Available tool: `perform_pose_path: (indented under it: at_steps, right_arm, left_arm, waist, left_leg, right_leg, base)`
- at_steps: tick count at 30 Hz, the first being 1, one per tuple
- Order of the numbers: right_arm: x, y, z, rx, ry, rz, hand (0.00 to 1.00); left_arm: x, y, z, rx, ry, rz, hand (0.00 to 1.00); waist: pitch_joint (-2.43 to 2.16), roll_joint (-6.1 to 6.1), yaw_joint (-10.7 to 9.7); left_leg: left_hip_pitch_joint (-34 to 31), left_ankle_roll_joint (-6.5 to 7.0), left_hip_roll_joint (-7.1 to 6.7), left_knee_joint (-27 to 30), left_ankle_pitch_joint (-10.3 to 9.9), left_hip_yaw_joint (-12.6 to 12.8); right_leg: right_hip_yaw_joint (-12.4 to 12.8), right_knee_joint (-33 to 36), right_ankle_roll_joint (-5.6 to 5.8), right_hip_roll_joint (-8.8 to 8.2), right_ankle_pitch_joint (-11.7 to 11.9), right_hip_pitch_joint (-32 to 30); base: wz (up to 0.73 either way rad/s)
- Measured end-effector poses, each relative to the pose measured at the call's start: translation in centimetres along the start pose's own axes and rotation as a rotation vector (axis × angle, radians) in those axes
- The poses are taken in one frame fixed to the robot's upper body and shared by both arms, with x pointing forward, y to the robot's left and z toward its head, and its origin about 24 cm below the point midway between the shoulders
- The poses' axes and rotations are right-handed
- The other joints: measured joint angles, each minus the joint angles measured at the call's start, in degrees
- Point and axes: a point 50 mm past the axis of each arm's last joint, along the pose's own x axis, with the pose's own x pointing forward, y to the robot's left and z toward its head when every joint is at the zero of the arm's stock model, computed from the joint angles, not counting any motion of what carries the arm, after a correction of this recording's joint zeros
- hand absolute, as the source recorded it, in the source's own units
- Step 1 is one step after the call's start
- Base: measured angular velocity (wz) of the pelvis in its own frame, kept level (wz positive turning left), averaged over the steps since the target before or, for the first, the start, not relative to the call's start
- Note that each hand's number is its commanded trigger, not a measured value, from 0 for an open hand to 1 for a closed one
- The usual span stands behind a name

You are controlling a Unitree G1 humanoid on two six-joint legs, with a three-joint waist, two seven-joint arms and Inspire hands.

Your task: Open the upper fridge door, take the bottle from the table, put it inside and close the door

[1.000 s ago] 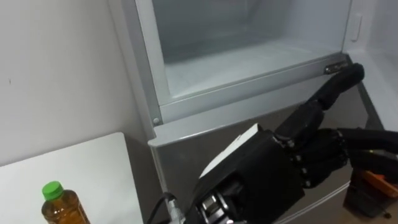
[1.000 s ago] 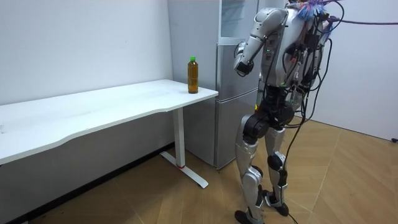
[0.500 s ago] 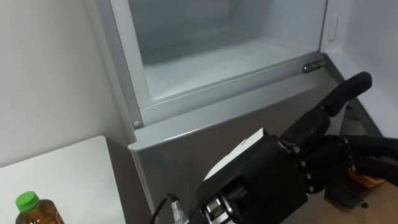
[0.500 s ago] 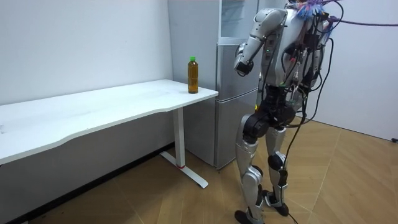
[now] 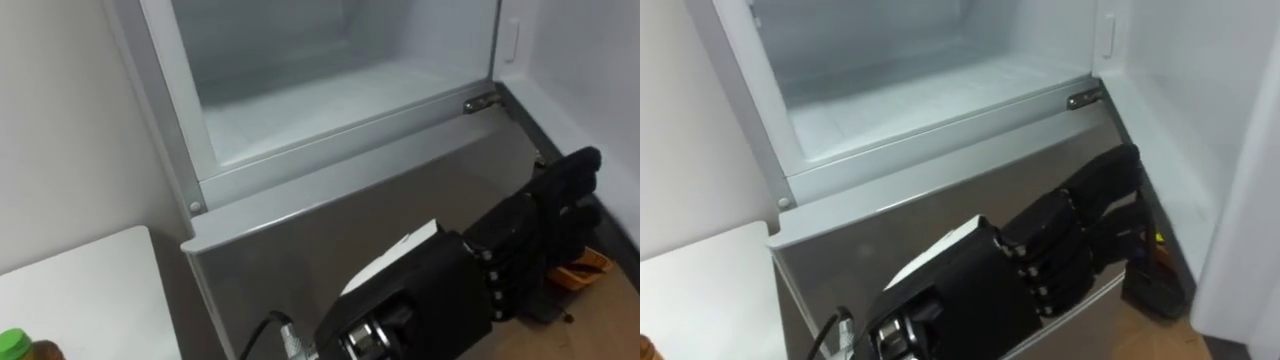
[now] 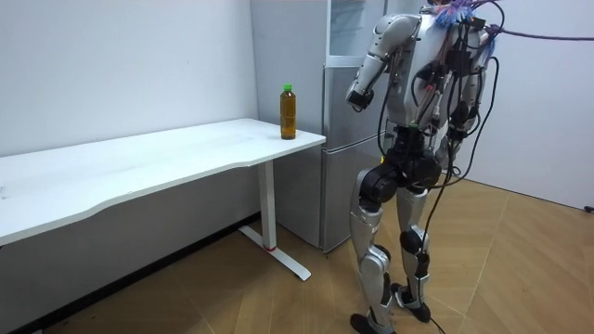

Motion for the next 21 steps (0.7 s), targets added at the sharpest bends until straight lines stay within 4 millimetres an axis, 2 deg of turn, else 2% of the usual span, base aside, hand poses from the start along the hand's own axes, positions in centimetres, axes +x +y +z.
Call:
perform_pose_path:
  at_steps: [7, 16, 21]
  right_arm:
    - [-0.02, -0.14, 0.06, 0.008, 0.003, 0.001, 0.0]
    - [-0.11, -0.41, 0.0, 0.083, -0.012, -0.01, 0.0]
    - [-0.12, -0.54, -0.2, 0.122, -0.006, -0.022, 0.0]
  left_arm:
    - [0.08, 0.0, 0.02, -0.002, -0.003, 0.005, 0.0]
    - [0.27, 0.2, -0.26, -0.018, -0.006, 0.035, 0.0]
    - [0.97, 0.08, -0.55, -0.033, -0.009, 0.021, 0.0]
  waist:
    - [0.1, 0.1, -0.75]
    - [0.25, -0.11, -2.88]
    - [0.3, -0.19, -2.9]
  left_leg:
    - [-0.08, 0.0, 0.03, -0.05, 0.0, 0.29]
    - [0.1, 0.0, 0.35, -0.03, 0.0, 2.99]
    - [0.05, 0.0, 0.35, -0.05, -0.01, 3.33]
  right_leg:
    - [0.43, 0.04, -0.04, 0.1, 0.03, -0.22]
    - [1.77, -0.14, -0.04, 0.25, 0.23, -1.08]
    - [2.67, -0.01, -0.04, 0.3, 0.23, -1.66]
  base:
    - [-0.02]
    - [-0.09]
    - [-0.1]
